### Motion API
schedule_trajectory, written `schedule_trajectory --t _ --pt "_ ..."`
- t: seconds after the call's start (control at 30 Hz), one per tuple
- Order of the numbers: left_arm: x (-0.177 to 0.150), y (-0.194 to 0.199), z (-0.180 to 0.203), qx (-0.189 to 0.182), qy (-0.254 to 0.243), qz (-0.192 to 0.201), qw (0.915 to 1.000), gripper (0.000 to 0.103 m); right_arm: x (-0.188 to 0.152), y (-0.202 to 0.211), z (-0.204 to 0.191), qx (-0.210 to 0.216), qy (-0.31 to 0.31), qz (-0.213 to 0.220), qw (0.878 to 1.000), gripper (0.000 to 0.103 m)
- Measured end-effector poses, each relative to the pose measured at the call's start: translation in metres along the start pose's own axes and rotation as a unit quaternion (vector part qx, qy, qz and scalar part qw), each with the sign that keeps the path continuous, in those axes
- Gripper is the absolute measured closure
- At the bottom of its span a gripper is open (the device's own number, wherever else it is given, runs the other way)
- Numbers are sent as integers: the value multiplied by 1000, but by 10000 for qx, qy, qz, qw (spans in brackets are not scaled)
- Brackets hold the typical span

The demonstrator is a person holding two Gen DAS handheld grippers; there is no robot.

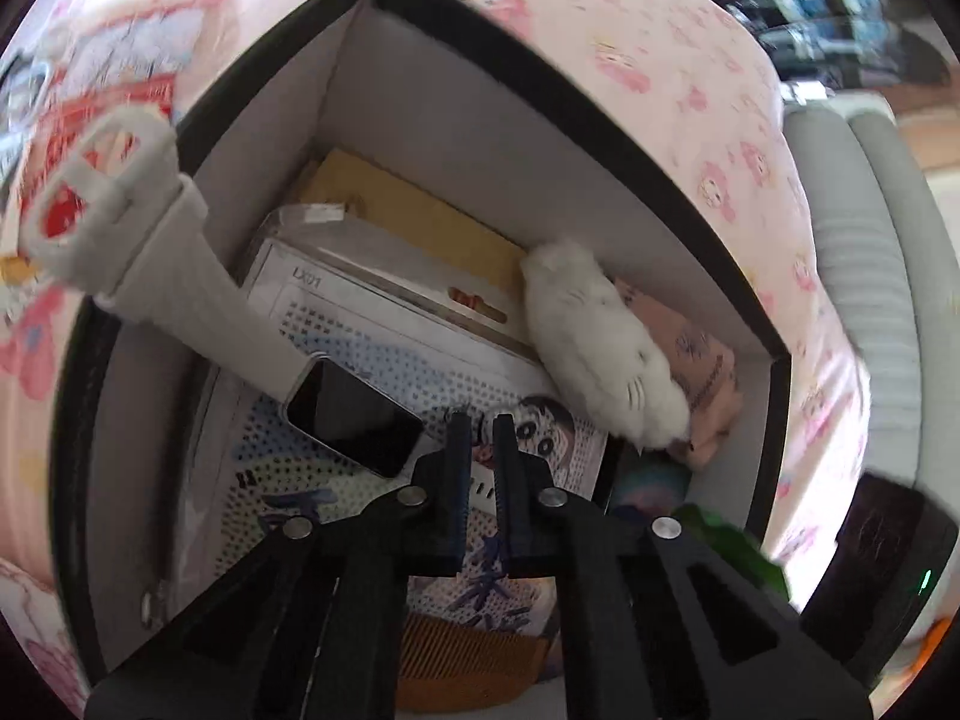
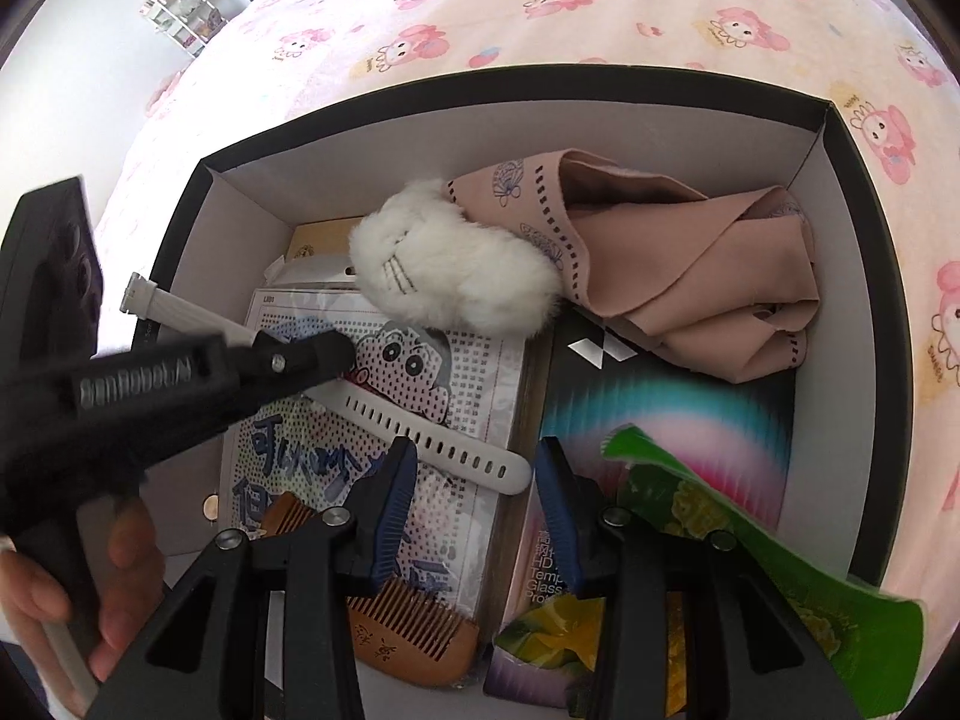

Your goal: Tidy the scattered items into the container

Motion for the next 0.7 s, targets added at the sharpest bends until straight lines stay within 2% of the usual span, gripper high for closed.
schedule_trajectory --t 0.07,0.13,0.17,0.2,0.27,0.3,0.37,0.47,0.63,0.7 --pt "-8 12 3 -3 -110 66 9999 97 -1 4 5 24 -44 15 10000 66" --pt "-13 22 5 162 -219 107 9996 94 -2 7 5 126 -41 41 9999 66" --pt "-14 24 6 289 -277 76 9992 84 -2 9 3 192 2 57 9998 66" --pt "-14 24 6 339 -303 14 9990 68 -2 10 0 252 55 62 9996 66" --pt "-11 20 3 254 -187 -144 9994 56 -2 8 -3 238 136 17 9996 66" --pt "-10 17 1 265 -113 -201 9994 55 -1 5 -4 198 160 -26 9997 66" --pt "-6 9 -2 339 23 -244 9991 55 -5 1 -9 127 188 -90 9997 66" --pt "2 3 -2 75 206 -53 9997 56 -5 2 -6 176 172 -64 9997 66" --pt "13 -6 -8 -587 752 -6 9954 76 -1 4 -5 349 108 55 9993 66" --pt "17 -10 -11 -679 870 -25 9939 92 2 3 -5 361 94 66 9993 66"
Point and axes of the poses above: each gripper's, at about its wrist camera, not at the fingertips, and y roughly against the way its jaws point, z to its right, x to its top, the point moved 3 cm from there along -y, roughly the way its jaws point, and after that the axes turned 5 degrees about x, right-handed, at the moved point
